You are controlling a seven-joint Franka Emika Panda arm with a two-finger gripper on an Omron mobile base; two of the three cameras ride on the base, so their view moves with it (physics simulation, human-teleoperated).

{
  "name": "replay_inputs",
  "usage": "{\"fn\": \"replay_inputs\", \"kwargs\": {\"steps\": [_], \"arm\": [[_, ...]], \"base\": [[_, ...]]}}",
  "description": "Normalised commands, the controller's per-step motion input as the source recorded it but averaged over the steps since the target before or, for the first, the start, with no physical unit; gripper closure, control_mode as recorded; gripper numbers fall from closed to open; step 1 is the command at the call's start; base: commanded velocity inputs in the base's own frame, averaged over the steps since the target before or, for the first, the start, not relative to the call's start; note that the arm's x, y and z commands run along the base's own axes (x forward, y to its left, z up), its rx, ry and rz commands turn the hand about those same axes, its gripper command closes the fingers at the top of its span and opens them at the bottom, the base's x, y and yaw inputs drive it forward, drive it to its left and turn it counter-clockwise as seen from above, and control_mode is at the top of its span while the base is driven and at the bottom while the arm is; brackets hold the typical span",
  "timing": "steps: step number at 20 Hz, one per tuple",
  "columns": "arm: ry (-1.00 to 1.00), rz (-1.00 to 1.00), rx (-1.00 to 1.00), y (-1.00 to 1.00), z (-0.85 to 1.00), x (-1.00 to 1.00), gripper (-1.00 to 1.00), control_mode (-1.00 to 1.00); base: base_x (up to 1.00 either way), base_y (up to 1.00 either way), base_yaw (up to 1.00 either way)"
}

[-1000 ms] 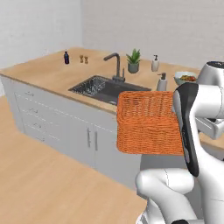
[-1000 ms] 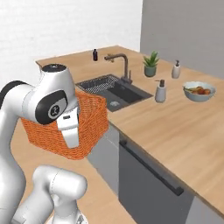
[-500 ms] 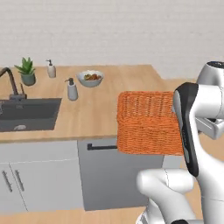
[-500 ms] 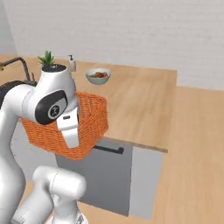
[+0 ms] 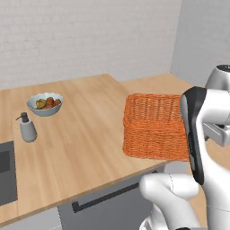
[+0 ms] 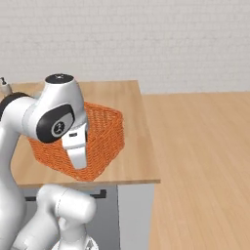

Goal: Open the cabinet, pick up the bread from the cabinet and place it in the basket. Then move the basket to the dining counter.

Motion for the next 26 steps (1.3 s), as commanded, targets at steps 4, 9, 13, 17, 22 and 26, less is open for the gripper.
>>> {"fn": "replay_inputs", "kwargs": {"steps": [4, 9, 13, 17, 22, 26], "arm": [[0.00, 0.00, 0.00, 0.00, 0.00, 0.00, 1.00, 1.00], [0.00, 0.00, 0.00, 0.00, 0.00, 0.00, 1.00, -1.00], [0.00, 0.00, 0.00, 0.24, -0.01, 0.51, 1.00, -1.00], [0.01, 0.00, 0.00, 0.25, -0.22, 0.92, 1.00, -1.00], [0.10, 0.04, 0.00, 0.00, -0.78, 1.00, 1.00, -1.00], [0.00, 0.00, 0.00, 0.04, -0.86, 1.00, 1.00, -1.00]], "base": [[0.79, 0.41, -0.23], [0.17, 0.04, -0.04], [0.00, 0.00, 0.00], [0.00, 0.00, 0.00], [0.00, 0.00, 0.00], [0.00, 0.00, 0.00]]}}
